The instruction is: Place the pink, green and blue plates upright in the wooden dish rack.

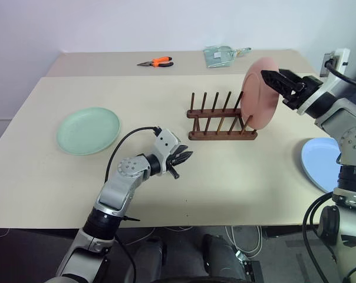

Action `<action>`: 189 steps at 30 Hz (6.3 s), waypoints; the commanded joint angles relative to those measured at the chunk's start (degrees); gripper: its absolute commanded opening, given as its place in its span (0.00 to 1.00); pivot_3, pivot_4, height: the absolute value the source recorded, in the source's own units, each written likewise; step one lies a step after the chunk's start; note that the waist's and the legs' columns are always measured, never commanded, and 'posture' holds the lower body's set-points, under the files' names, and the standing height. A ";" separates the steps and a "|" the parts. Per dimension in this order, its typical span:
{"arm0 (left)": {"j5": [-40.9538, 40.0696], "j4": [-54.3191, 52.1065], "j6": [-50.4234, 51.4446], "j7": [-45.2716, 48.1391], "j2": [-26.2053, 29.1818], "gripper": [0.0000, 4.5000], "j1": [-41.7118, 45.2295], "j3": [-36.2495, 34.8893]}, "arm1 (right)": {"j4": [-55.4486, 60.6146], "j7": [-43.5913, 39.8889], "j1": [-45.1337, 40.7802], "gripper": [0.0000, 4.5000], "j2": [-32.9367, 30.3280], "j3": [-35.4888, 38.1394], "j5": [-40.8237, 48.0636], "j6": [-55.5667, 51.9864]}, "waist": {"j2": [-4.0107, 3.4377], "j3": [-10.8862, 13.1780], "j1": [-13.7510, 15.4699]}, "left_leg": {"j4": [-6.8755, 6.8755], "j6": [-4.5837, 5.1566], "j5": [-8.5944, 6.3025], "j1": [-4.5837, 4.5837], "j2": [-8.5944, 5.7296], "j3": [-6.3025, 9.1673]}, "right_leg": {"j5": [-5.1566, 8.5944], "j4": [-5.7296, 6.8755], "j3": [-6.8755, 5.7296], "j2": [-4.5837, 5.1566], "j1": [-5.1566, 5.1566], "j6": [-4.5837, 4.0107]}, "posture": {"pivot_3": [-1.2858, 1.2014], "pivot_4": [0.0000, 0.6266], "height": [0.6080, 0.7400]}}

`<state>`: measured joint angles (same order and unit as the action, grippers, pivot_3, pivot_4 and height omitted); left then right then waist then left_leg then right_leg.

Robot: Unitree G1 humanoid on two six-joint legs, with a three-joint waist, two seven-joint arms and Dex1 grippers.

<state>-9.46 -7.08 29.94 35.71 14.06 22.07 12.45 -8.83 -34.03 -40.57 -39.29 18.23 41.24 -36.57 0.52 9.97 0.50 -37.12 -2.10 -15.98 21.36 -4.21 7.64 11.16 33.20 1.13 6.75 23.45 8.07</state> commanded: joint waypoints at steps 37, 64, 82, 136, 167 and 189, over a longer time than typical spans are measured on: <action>-15.08 -3.40 15.59 -36.55 -5.85 0.00 11.32 -43.49 | 30.46 -8.96 9.80 1.00 3.91 -29.95 -26.40 13.71 | 0.74 -0.02 0.30 | -0.01 -0.26 0.11 0.04 -0.03 0.18 | 0.01 0.17 -0.08 -0.03 0.08 0.03 | 0.52 0.24 1.00; -27.34 -7.15 10.33 -44.01 -9.32 0.69 24.80 -42.96 | 13.61 -2.09 0.81 0.00 7.85 -32.21 -52.01 39.37 | 0.83 0.05 -1.12 | 0.10 -0.33 0.16 0.01 0.00 0.18 | -0.01 0.08 -0.04 -0.07 0.08 0.00 | 0.52 0.24 1.00; -21.81 -20.96 7.34 -0.69 12.65 0.69 -7.46 -5.59 | 24.70 15.03 0.55 0.00 18.97 2.29 11.05 -16.20 | 0.38 0.17 -1.36 | 0.23 -0.21 0.10 0.01 0.06 0.15 | 0.07 0.07 0.06 -0.11 0.16 -0.29 | 0.52 0.24 1.00; -14.42 -15.92 5.50 4.61 10.41 0.70 -1.79 1.39 | 16.17 10.62 32.91 0.01 -9.92 -0.26 -35.87 9.24 | -0.02 0.15 -0.43 | -0.02 -0.07 0.04 -0.02 0.07 -0.17 | 0.25 -0.06 0.24 -0.04 -0.01 -0.03 | 0.52 0.24 1.00; -13.69 -15.91 3.63 2.85 12.24 0.70 -5.19 -4.40 | 15.13 45.74 -10.67 0.01 35.70 0.27 31.43 -11.25 | -0.11 0.19 -1.67 | 0.23 -0.08 0.05 0.02 0.05 0.16 | 0.00 0.15 0.05 -0.13 0.24 -0.09 | 0.52 0.24 1.00; -12.24 -16.55 3.52 0.71 13.07 0.70 -7.01 -4.65 | 23.37 9.65 -1.66 0.43 6.04 -6.83 4.08 4.14 | 0.00 0.14 -1.04 | 0.24 -0.07 0.04 0.03 0.06 0.14 | 0.03 -0.02 0.04 -0.17 0.10 -0.02 | 0.52 0.24 1.00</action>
<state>-22.67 -22.32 34.44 36.94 26.21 15.68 9.26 10.60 -18.85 -44.55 -30.79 8.17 44.19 -32.98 0.51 10.11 -0.54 -36.88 -2.16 -15.94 21.40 -4.15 7.81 11.20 33.13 1.14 6.58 23.50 8.06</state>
